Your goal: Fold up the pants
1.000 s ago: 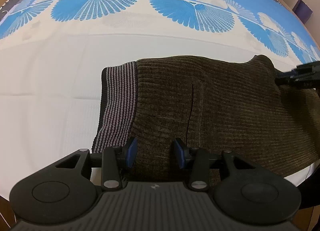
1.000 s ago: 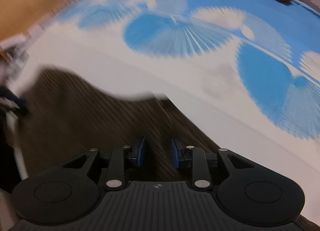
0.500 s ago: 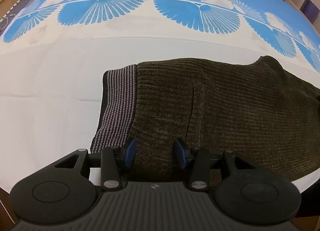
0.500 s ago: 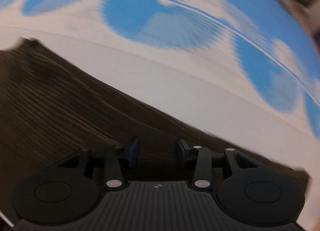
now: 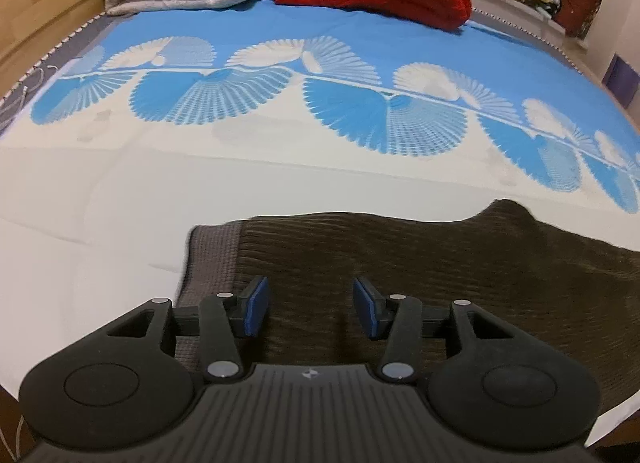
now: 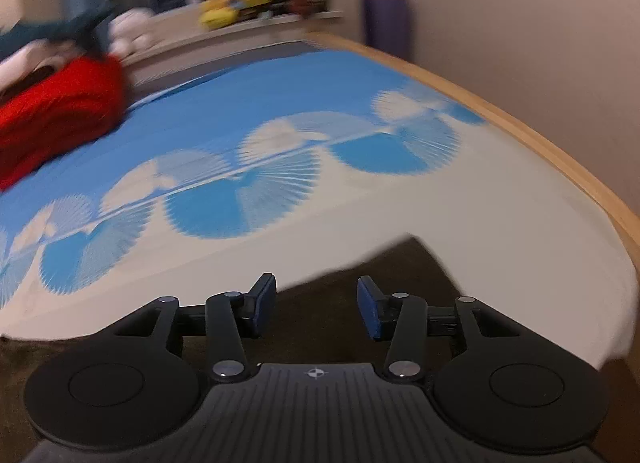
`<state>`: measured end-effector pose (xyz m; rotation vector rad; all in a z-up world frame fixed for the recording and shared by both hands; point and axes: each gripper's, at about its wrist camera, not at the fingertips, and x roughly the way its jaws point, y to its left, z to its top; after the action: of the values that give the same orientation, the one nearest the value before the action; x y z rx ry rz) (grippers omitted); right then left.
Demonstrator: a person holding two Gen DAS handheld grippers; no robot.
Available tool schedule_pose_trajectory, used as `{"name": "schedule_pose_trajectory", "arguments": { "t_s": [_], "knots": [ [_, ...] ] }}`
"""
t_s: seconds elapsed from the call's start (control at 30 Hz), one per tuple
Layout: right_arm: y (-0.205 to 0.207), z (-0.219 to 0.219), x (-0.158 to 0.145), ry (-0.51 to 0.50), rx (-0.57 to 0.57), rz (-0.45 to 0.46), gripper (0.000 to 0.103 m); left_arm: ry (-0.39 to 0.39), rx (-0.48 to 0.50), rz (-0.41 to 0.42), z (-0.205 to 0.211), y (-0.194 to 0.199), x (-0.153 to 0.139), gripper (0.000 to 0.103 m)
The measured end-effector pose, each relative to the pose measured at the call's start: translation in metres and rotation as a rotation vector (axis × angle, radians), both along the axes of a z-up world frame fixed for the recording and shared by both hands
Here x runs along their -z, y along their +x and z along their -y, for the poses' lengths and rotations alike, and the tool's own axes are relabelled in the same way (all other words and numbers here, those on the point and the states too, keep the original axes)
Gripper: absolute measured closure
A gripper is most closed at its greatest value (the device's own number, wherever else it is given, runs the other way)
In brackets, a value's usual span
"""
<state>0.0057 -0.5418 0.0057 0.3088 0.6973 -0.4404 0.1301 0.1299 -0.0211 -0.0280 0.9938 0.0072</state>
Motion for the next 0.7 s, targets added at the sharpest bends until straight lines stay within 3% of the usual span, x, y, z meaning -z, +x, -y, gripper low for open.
{"name": "schedule_pose_trajectory", "arguments": {
  "t_s": [0.2,0.37,0.5,0.7],
  "knots": [
    [-0.077,0.075,0.038,0.185,0.271,-0.013,0.054,0.018,0.013,-0.021,0.02,0.01,0.007,0.05],
    [-0.127,0.123,0.094,0.442,0.517,-0.077,0.054,0.001,0.013,-0.041,0.039,0.023,0.011,0.049],
    [-0.14,0.129,0.12,0.636,0.556,-0.04,0.054,0.034,0.059,-0.051,0.061,0.03,0.017,0.048],
    [-0.123,0.132,0.127,0.662,0.569,0.002,0.05,0.089,0.099,-0.068,0.071,0.029,0.026,0.048]
  ]
}}
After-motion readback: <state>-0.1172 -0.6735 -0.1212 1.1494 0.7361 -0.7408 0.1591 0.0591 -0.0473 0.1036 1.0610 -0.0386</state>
